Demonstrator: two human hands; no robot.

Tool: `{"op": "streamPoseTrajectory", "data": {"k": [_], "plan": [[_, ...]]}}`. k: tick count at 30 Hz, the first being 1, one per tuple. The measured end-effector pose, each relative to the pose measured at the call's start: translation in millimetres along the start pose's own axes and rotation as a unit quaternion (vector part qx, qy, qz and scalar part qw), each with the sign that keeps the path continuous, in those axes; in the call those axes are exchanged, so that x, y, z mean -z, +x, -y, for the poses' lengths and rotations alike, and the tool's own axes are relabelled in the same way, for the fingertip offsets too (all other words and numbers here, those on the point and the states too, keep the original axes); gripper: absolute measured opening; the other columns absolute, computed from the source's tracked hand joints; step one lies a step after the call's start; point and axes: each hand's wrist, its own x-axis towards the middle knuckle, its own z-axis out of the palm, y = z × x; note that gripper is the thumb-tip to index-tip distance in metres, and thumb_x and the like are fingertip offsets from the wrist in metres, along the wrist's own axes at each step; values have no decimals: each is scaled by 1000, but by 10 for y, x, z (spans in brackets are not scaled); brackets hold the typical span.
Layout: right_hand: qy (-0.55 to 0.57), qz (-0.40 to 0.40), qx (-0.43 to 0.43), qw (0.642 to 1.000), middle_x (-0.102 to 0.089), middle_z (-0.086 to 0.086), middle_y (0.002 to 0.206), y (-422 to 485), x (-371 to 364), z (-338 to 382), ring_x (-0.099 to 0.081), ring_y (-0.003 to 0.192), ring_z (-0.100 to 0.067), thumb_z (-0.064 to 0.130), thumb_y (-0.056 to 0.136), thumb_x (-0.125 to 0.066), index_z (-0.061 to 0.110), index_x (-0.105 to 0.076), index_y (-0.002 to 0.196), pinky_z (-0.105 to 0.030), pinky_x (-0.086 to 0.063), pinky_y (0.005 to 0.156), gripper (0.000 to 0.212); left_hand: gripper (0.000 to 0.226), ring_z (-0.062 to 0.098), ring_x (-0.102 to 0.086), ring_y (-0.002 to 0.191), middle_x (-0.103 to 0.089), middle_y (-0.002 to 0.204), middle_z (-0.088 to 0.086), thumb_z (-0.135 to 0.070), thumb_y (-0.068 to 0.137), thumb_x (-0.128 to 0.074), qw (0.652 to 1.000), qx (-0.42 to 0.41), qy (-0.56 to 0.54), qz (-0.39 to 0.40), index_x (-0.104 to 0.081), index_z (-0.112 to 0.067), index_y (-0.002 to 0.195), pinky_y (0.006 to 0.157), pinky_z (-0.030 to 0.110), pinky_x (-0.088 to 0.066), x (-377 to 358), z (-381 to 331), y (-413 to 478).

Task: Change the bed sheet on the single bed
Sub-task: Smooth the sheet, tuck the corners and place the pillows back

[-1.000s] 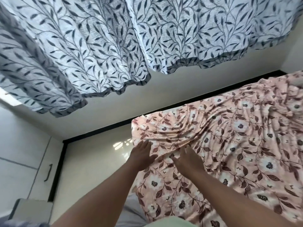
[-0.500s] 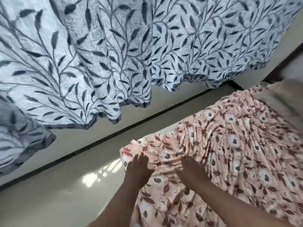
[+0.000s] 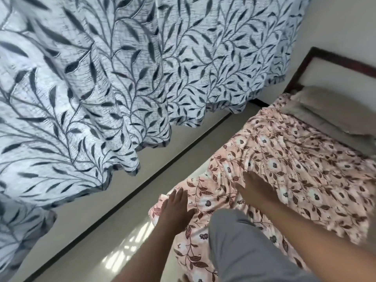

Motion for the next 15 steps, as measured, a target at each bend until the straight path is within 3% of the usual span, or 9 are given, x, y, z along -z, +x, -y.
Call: {"op": "streamPoseTrajectory", "data": {"k": [6, 15], "plan": [[52, -10, 11, 999, -36, -11, 159, -39, -197, 164, -43, 140, -30, 60, 101, -36, 18, -33, 151, -46, -44, 108, 65, 78, 22, 5, 155, 4, 169, 0, -61, 101, -32, 996, -41, 68, 28, -3, -19, 160, 124, 46, -7, 101, -139, 340], [126, 9, -85, 988, -32, -14, 160, -198, -788, -78, -35, 145, -33, 61, 101, -35, 19, -33, 153, -47, -36, 114, 67, 81, 25, 7, 155, 6, 168, 3, -61, 101, -31, 969, -152, 165, 106, 1, -17, 160, 125, 51, -10, -154, -628, 724]]}}
